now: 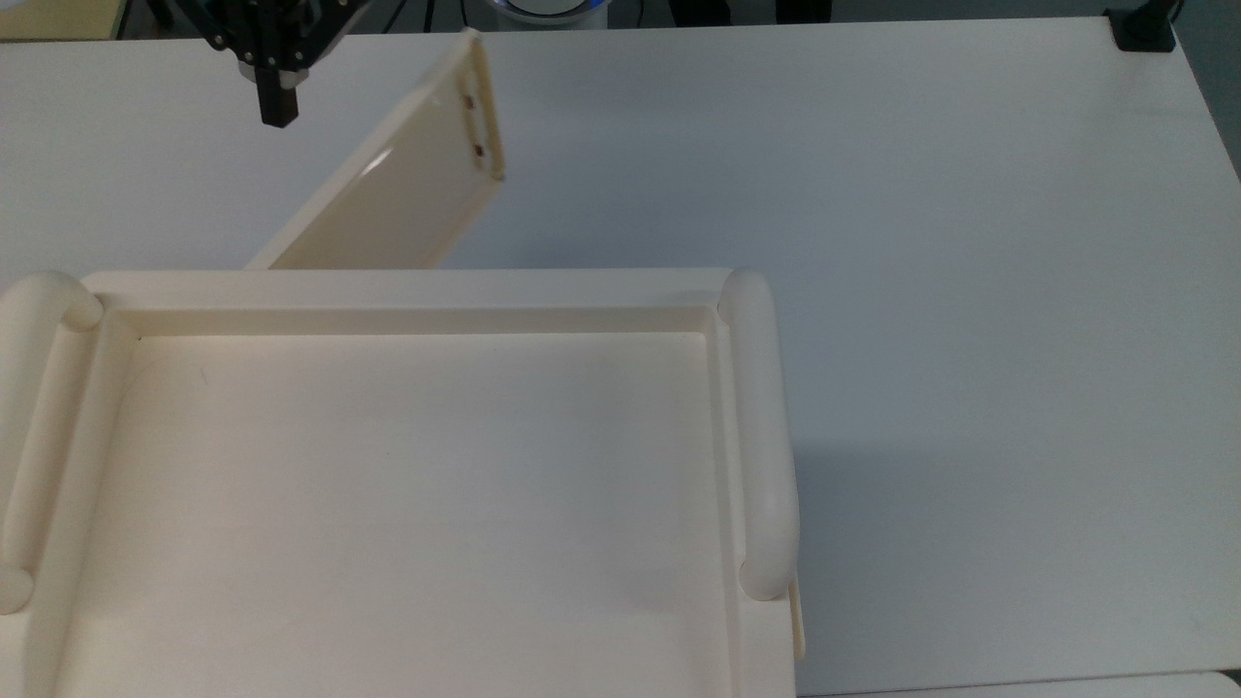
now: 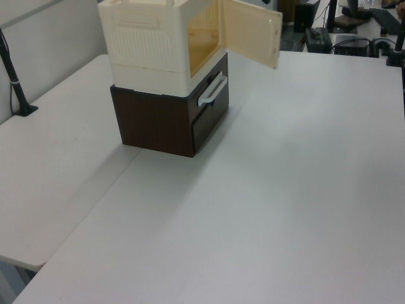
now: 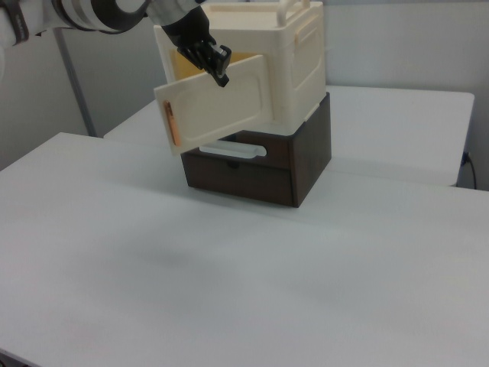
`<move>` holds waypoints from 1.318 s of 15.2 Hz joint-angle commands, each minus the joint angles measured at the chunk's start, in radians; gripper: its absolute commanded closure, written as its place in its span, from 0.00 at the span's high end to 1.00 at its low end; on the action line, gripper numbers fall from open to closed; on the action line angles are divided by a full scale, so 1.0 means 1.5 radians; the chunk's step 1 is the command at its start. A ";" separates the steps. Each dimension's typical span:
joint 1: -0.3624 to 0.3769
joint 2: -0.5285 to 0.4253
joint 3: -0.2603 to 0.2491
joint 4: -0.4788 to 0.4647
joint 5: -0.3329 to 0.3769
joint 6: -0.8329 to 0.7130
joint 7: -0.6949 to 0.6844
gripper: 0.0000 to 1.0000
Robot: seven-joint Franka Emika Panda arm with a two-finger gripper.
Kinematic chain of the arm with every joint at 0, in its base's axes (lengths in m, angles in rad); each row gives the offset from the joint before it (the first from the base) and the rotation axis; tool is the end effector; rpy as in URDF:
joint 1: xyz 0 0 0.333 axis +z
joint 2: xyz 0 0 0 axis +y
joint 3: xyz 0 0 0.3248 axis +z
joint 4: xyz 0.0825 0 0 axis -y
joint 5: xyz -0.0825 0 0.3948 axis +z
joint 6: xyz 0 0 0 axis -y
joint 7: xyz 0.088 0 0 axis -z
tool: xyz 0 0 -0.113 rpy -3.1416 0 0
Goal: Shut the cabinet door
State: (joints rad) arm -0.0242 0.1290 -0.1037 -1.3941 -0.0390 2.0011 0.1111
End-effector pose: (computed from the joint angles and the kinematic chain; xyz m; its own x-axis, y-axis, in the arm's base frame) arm 0.6390 -0.0795 0.6864 0.8636 -0.1995 0.4630 -0.2255 -0.9742 0.0009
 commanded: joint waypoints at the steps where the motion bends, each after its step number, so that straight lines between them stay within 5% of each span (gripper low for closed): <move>1: 0.030 0.023 -0.006 -0.010 0.018 0.043 0.014 0.00; 9: 0.076 0.091 -0.006 -0.008 0.057 0.259 0.015 0.00; 20: 0.075 0.072 -0.007 -0.029 0.048 0.187 -0.013 0.01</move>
State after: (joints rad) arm 0.0818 0.2753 -0.1044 -1.4036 0.0280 2.3630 0.1257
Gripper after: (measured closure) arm 0.991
